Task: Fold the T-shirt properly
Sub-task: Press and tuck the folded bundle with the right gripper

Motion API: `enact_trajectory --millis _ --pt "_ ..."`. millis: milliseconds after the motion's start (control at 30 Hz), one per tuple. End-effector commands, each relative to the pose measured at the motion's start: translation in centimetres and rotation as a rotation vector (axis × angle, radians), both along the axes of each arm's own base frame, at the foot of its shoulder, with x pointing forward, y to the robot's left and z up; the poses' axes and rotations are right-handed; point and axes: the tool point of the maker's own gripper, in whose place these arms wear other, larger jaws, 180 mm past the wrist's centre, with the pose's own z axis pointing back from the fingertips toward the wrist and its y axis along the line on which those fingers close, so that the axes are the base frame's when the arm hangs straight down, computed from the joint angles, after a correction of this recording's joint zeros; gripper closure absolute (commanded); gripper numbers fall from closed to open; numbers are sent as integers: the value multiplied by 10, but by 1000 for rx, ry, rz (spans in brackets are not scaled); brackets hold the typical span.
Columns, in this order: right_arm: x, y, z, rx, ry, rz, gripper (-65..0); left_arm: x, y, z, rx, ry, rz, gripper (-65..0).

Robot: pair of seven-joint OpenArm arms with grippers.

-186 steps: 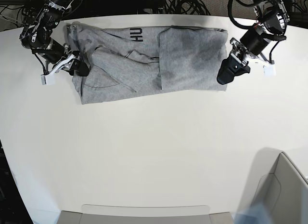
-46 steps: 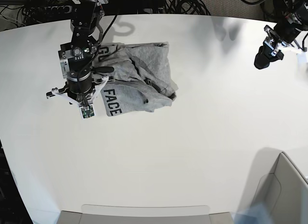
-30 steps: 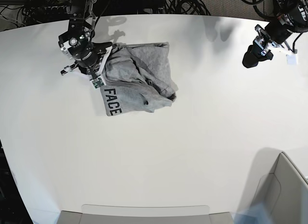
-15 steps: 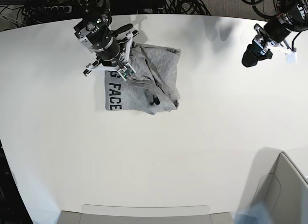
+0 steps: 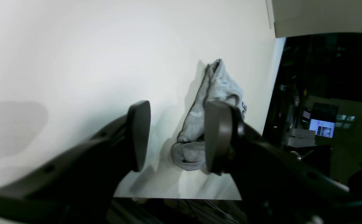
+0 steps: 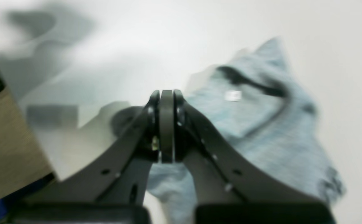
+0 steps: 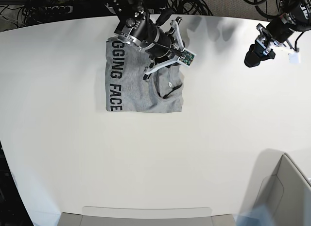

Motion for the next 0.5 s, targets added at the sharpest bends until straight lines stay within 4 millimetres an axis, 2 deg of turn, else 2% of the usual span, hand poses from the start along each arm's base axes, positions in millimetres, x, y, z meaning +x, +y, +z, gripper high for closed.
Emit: enact_trajectory --millis 0,133,233,367,467 --pt "15 -6 16 26 -55 -36 0 1 -1 8 -15 -16 -10 -277" --pt "48 -51 15 -10 -77 -171 0 2 -3 9 -13 -21 -16 -276" --pt "52 -62 4 -49 -60 -179 0 2 -5 9 -16 -21 -22 -276" --pt "35 -35 -2 -65 -50 -40 0 2 -5 9 -16 -21 -22 -276" --pt "38 -19 -13 -84 -32 16 0 2 -5 9 -16 -21 -22 -276"
